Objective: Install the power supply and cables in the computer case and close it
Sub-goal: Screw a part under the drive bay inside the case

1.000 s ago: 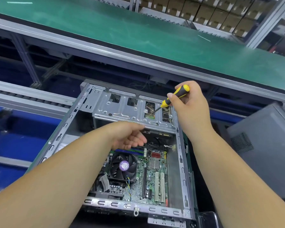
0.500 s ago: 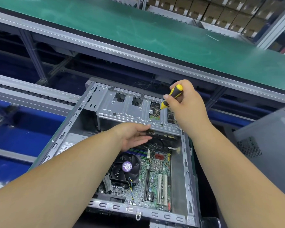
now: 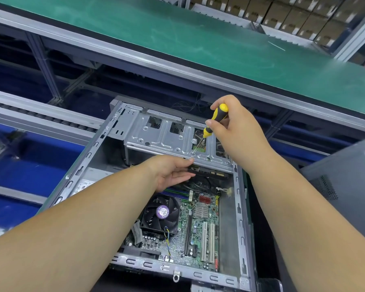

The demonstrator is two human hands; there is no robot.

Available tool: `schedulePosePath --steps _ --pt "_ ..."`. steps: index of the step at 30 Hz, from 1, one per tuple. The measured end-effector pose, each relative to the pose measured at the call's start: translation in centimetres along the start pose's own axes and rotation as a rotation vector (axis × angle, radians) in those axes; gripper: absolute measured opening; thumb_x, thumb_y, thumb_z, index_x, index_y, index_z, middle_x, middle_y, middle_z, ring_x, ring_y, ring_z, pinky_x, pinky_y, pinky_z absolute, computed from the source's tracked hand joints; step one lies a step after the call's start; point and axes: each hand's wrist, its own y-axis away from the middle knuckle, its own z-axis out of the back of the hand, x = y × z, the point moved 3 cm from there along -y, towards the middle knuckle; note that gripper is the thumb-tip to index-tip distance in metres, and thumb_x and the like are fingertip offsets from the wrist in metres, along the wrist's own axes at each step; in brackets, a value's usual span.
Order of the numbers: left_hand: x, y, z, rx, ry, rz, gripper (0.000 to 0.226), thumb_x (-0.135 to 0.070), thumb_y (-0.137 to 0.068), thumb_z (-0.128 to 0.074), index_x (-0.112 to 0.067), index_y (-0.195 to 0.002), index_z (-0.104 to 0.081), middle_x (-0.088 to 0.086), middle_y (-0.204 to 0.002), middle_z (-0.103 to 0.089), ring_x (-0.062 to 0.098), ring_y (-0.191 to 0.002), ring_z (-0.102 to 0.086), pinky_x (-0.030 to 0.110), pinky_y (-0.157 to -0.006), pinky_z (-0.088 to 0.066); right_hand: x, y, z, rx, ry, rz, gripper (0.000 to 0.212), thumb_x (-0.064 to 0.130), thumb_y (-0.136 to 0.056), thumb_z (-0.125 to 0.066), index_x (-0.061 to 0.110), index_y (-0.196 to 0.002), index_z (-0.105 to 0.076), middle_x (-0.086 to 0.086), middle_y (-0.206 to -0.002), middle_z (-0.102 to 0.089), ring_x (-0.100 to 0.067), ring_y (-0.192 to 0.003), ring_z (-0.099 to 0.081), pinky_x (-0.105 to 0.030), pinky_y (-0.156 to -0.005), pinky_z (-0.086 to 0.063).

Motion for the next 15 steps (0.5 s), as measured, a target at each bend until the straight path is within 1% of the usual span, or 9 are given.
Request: schedulePosePath --steps 3,8,9,12,14,15 --pt "0.0 0.0 0.0 -0.004 0.002 -0.006 0.017 -0.010 -0.079 -0.075 -0.003 -0.091 -0.066 0.011 -0.078 -0.075 0.023 -0.077 -0.074 0.024 -0.062 -0.059 0.0 0.0 0.0 0.023 -0.002 -0.006 0.023 0.028 -0.095 -0.061 0.033 -0.112 -0.046 0.007 -0.091 -0.061 -0.014 -0.082 -0.063 -0.040 -0.073 -0.055" --pt "0.0 0.0 0.0 -0.012 0.011 -0.005 0.015 -0.009 -0.080 -0.075 -0.002 -0.089 -0.066 0.012 -0.078 -0.075 0.024 -0.076 -0.074 0.026 -0.063 -0.061 0.1 0.1 -0.2 0.028 -0.008 0.013 0.024 0.026 -0.094 -0.063 0.033 -0.111 -0.047 0.008 -0.091 -0.062 -0.013 -0.082 -0.064 -0.037 -0.072 -0.055" --pt "-0.1 0.0 0.0 -0.013 0.011 -0.006 0.015 -0.009 -0.080 -0.075 -0.002 -0.089 -0.067 0.013 -0.081 -0.075 0.024 -0.077 -0.074 0.027 -0.065 -0.061 0.0 0.0 -0.2 0.031 -0.021 0.011 0.025 0.026 -0.093 -0.064 0.033 -0.111 -0.048 0.009 -0.091 -0.063 -0.011 -0.082 -0.064 -0.035 -0.072 -0.055" --pt "-0.1 0.0 -0.1 -0.020 0.007 -0.010 0.014 -0.009 -0.081 -0.075 -0.002 -0.090 -0.066 0.016 -0.098 -0.070 0.025 -0.082 -0.073 0.028 -0.069 -0.061 -0.3 -0.5 -0.2 0.032 -0.115 -0.014 0.026 0.022 -0.091 -0.067 0.035 -0.107 -0.052 0.015 -0.091 -0.067 -0.003 -0.080 -0.064 -0.028 -0.070 -0.053" --pt "-0.1 0.1 -0.2 -0.022 0.005 -0.011 0.014 -0.009 -0.082 -0.074 -0.002 -0.090 -0.066 0.016 -0.100 -0.069 0.025 -0.082 -0.072 0.028 -0.070 -0.060 -0.6 -0.8 -0.4 -0.002 -0.170 -0.050 0.026 0.025 -0.088 -0.070 0.037 -0.105 -0.054 0.015 -0.087 -0.067 -0.004 -0.076 -0.063 -0.027 -0.068 -0.053" --pt "-0.1 0.1 -0.2 -0.022 0.003 -0.012 0.013 -0.010 -0.082 -0.074 -0.002 -0.089 -0.066 0.016 -0.099 -0.069 0.024 -0.081 -0.072 0.028 -0.071 -0.060 -0.7 -1.0 -0.6 -0.029 -0.184 -0.074 0.026 0.028 -0.087 -0.071 0.038 -0.104 -0.054 0.013 -0.082 -0.065 -0.007 -0.074 -0.062 -0.027 -0.065 -0.051"
